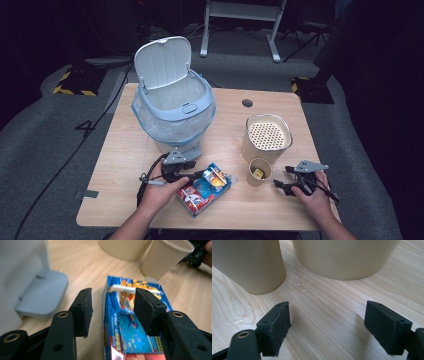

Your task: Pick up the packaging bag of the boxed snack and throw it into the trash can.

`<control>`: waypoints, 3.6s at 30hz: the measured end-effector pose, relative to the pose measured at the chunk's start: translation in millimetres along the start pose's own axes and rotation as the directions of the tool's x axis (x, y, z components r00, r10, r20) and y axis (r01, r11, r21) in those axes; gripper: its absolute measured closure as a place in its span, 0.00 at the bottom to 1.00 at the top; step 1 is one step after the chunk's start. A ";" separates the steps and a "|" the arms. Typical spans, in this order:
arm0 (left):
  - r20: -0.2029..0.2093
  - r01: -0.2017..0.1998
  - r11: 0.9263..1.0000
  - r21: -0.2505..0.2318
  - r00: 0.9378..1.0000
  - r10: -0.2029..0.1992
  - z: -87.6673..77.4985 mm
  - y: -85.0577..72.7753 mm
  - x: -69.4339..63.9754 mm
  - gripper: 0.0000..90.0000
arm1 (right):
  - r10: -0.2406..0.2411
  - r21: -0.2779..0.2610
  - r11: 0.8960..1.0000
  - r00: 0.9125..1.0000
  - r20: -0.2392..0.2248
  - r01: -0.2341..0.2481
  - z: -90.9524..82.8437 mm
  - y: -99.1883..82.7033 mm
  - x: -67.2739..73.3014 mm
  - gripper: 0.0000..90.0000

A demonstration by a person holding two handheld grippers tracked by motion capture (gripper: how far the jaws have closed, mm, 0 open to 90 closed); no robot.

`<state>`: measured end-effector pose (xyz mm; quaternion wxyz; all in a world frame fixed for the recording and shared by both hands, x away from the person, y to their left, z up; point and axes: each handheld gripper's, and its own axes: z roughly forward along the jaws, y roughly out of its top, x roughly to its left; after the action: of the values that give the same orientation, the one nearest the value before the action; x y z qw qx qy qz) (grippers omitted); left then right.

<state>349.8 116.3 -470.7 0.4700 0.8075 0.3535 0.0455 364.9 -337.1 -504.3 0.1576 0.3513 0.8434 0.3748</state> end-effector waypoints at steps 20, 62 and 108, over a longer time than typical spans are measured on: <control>0.029 0.058 0.986 0.158 0.998 -0.063 18.6 -11.3 7.5 0.85 | 0.000 0.000 1.000 1.000 0.000 0.000 0.0 0.0 0.1 0.23; 0.060 -0.079 0.988 -0.133 0.994 0.087 -39.9 40.6 -15.6 1.00 | -0.001 0.000 1.000 1.000 0.000 0.001 0.0 0.0 0.0 0.23; -0.068 -0.238 0.904 -0.355 0.971 0.229 -136.3 168.0 -21.3 1.00 | -0.001 0.000 1.000 1.000 0.001 0.001 0.0 0.0 0.1 0.23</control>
<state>367.3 150.5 -256.7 0.5971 0.7433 0.2455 0.1753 364.8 -337.1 -504.3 0.1580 0.3510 0.8435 0.3745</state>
